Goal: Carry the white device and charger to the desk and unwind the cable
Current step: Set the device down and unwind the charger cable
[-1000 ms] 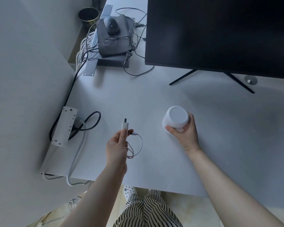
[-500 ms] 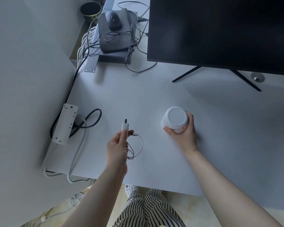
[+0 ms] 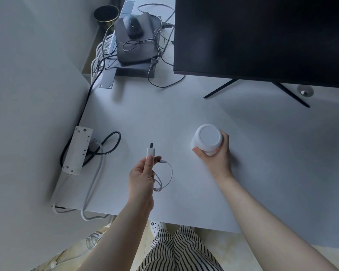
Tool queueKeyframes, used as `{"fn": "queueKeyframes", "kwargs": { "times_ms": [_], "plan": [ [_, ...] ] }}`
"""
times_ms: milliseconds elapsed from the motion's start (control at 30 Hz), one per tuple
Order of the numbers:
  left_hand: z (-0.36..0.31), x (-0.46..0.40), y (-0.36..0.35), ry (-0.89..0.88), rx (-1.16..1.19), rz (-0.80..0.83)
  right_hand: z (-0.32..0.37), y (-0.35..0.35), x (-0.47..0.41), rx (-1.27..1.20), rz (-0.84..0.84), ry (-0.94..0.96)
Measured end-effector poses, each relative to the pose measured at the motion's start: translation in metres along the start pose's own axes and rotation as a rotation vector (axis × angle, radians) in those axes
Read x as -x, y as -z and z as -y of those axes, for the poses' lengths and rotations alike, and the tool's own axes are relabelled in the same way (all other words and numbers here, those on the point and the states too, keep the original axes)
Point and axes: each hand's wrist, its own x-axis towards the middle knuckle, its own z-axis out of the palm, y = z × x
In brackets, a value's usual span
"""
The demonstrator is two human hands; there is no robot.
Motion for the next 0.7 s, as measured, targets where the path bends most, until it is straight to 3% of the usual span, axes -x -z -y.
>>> {"fn": "queueKeyframes", "kwargs": {
  "times_ms": [333,567,700],
  "plan": [
    [-0.006,0.002,-0.002,-0.012,0.015,0.018,0.007,0.016,0.014,-0.060,0.040,-0.092],
    [-0.014,0.006,-0.004,-0.005,0.059,0.045,0.043,0.031,0.069,-0.141,-0.192,-0.052],
    [-0.018,0.011,-0.008,-0.007,0.067,0.068,0.070,0.004,0.087,-0.133,0.092,-0.175]
  ]
}}
